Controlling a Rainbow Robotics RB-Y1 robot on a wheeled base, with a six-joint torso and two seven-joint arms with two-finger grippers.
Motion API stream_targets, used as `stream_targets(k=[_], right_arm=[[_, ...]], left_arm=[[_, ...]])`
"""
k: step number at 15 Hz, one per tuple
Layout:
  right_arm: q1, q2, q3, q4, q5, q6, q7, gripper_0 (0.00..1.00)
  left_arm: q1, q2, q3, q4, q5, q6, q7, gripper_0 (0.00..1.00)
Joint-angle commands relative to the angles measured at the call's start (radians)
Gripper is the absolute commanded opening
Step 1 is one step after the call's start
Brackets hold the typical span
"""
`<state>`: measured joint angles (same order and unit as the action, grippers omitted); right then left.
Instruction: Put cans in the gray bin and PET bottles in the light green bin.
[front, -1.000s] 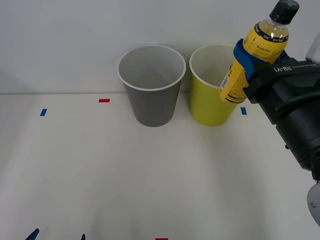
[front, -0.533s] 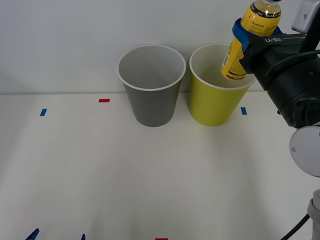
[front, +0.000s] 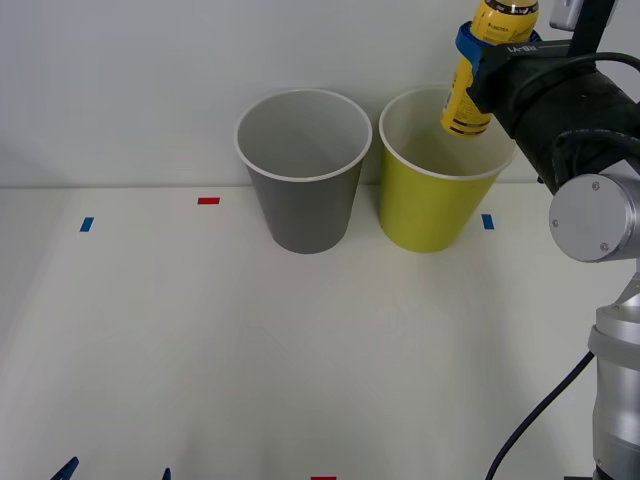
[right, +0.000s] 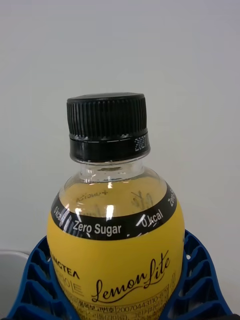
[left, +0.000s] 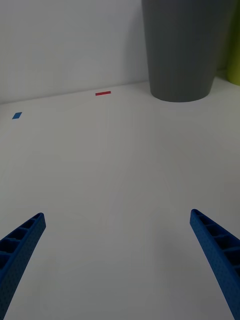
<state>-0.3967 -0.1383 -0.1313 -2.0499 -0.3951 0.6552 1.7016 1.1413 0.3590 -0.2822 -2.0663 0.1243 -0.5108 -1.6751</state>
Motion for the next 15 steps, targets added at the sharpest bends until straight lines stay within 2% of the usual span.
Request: stream_targets(k=[1, 7, 8, 9, 10, 11, 13, 15], right_arm=[[-0.051, -0.001, 0.004, 0.076, 0.007, 0.0, 0.006, 0.12], [-0.076, 0.008, 0.004, 0.106, 0.016, 0.0, 0.027, 0.03], [-0.076, 0.009, 0.002, 0.105, 0.018, -0.002, 0.027, 0.5], [-0.077, 0.014, 0.001, 0.105, 0.016, 0.0, 0.024, 0.85], [-0.076, 0.022, -0.001, 0.105, 0.016, 0.0, 0.026, 0.95], [-0.076, 0.045, -0.001, 0.105, 0.016, 0.0, 0.027, 1.0], [-0.071, 0.071, -0.002, 0.086, 0.016, 0.0, 0.041, 1.0], [0.001, 0.094, 0.005, -0.016, 0.01, -0.002, 0.05, 1.0]], left_arm=[[0.0, 0.0, 0.0, 0.0, 0.0, 0.0, 0.0, 1.0], [0.0, 0.0, 0.0, 0.0, 0.0, 0.0, 0.0, 1.0], [0.0, 0.0, 0.0, 0.0, 0.0, 0.0, 0.0, 1.0], [0.0, 0.0, 0.0, 0.0, 0.0, 0.0, 0.0, 1.0], [0.0, 0.0, 0.0, 0.0, 0.0, 0.0, 0.0, 1.0], [0.0, 0.0, 0.0, 0.0, 0.0, 0.0, 0.0, 1.0], [0.0, 0.0, 0.0, 0.0, 0.0, 0.0, 0.0, 1.0], [0.0, 0.0, 0.0, 0.0, 0.0, 0.0, 0.0, 1.0]])
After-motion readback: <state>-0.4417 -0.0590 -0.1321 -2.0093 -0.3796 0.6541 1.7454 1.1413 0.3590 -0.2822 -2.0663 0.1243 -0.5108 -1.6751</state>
